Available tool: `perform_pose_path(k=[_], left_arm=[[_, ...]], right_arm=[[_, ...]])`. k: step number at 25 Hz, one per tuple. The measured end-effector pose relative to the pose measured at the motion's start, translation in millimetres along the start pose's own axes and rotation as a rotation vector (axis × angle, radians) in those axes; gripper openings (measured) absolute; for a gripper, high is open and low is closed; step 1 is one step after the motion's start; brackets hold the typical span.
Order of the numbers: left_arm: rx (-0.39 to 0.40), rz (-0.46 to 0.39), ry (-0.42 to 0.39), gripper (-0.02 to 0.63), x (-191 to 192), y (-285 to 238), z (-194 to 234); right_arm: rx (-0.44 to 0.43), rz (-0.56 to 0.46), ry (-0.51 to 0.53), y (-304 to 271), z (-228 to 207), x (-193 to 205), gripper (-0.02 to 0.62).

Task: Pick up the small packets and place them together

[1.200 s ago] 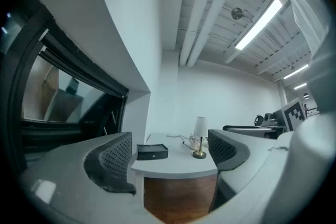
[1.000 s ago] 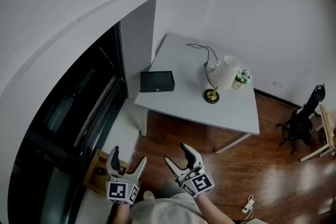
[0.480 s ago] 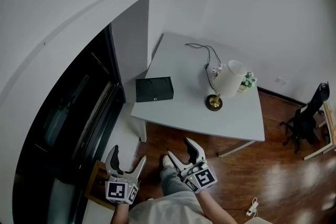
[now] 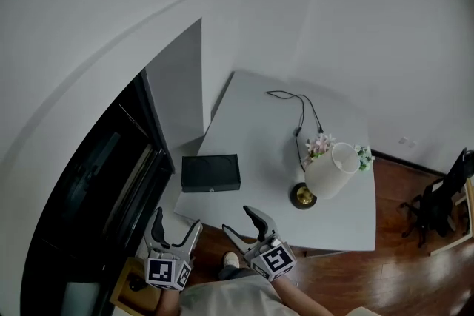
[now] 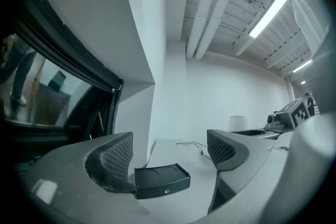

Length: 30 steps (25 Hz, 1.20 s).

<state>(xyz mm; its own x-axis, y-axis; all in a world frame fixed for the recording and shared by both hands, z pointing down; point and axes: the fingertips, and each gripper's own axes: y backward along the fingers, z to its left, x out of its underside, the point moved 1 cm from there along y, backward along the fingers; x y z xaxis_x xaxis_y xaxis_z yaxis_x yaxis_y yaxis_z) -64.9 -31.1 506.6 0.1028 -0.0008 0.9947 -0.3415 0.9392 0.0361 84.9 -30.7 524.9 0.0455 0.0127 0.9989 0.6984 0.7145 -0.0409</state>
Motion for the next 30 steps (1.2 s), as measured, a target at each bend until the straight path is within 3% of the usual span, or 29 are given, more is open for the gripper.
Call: perform_pose_path(k=[7,12,16,23,30], left_arm=[[0.006,0.006,-0.029,0.422,-2.6,-68.3,-7.5],[-0.013,0.019,-0.024,0.422,3.6,-76.9,12.1],[-0.008,0.028,-0.008,0.422,9.1,-82.4,32.4],[-0.003,0.018,-0.019,0.414,3.0,-91.3,61.6],[0.004,0.044,-0.019,0.414,4.4,-88.8,77.4]], right_arm=[[-0.025,0.049,-0.081,-32.0,-60.3,16.8,0.302],[-0.026,0.099,-0.201,-51.4,-62.3,45.5,0.302],[-0.020,0.241,-0.293,-74.1,-60.6,88.0,0.302],[0.011,0.546,-0.462,-113.5,-66.0,201.7,0.295],[0.081,0.662,-0.644,-151.7,-67.9,259.7,0.292]])
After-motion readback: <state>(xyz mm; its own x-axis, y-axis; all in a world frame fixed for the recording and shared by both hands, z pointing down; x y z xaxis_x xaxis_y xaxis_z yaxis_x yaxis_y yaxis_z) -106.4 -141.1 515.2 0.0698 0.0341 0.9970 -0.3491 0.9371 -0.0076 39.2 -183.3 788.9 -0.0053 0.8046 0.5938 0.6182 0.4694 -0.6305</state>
